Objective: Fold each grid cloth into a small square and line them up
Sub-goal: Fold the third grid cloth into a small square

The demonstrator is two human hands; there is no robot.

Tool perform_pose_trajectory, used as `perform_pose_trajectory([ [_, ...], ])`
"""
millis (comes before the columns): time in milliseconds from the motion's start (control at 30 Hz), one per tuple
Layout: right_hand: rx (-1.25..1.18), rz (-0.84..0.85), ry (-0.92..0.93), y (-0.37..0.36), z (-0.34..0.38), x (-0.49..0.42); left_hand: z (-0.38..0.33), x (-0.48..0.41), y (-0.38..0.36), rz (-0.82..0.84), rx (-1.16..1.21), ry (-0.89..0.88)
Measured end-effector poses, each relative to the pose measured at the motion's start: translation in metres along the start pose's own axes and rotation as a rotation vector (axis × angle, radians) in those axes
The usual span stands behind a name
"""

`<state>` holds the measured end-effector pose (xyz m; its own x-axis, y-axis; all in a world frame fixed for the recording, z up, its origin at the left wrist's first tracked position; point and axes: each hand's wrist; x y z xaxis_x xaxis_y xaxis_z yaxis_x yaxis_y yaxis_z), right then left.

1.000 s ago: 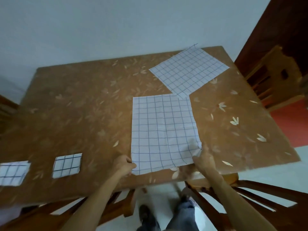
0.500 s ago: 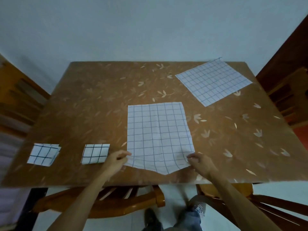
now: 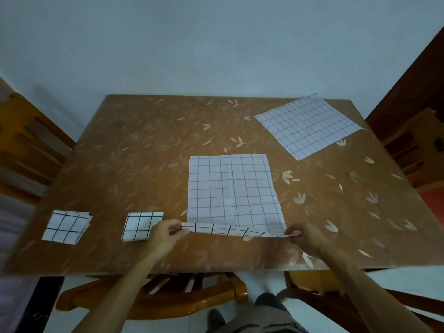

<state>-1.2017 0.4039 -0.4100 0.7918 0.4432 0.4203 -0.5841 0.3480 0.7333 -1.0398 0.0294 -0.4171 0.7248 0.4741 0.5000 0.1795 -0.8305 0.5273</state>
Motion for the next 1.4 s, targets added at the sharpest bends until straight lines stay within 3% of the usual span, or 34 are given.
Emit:
perform_pose_trajectory([
  [133,0.077,-0.047,0.053,0.022,0.005,-0.019,-0.012,-0.014,0.003,-0.005,0.037,0.018],
  [267,-0.014,-0.136,0.059,0.044,0.021,-0.05,-0.035,-0.039,0.007,0.009,0.123,0.078],
  [500,-0.136,-0.141,0.112,0.073,0.04,-0.144,-0.095,-0.115,0.001,-0.14,0.207,0.106],
  [900,-0.063,-0.102,-0.002,0.068,0.018,-0.314,-0.101,-0.272,-0.024,-0.225,0.01,0.275],
  [1133,-0.187,-0.236,-0.039,0.056,0.003,-0.33,-0.108,-0.282,-0.035,-0.33,-0.067,0.246],
  [1400,-0.409,-0.322,-0.111,0.048,-0.004,-0.288,-0.105,-0.218,-0.041,-0.384,0.077,0.269],
])
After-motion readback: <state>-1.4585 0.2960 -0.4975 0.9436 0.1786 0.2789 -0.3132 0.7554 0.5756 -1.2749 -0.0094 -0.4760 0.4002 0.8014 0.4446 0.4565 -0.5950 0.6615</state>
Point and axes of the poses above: each hand's wrist, its own x-axis away from the middle knuckle, its own y-axis out of the back of the hand, z = x × y, and after that the axes turned 11 degrees about y, right-handed
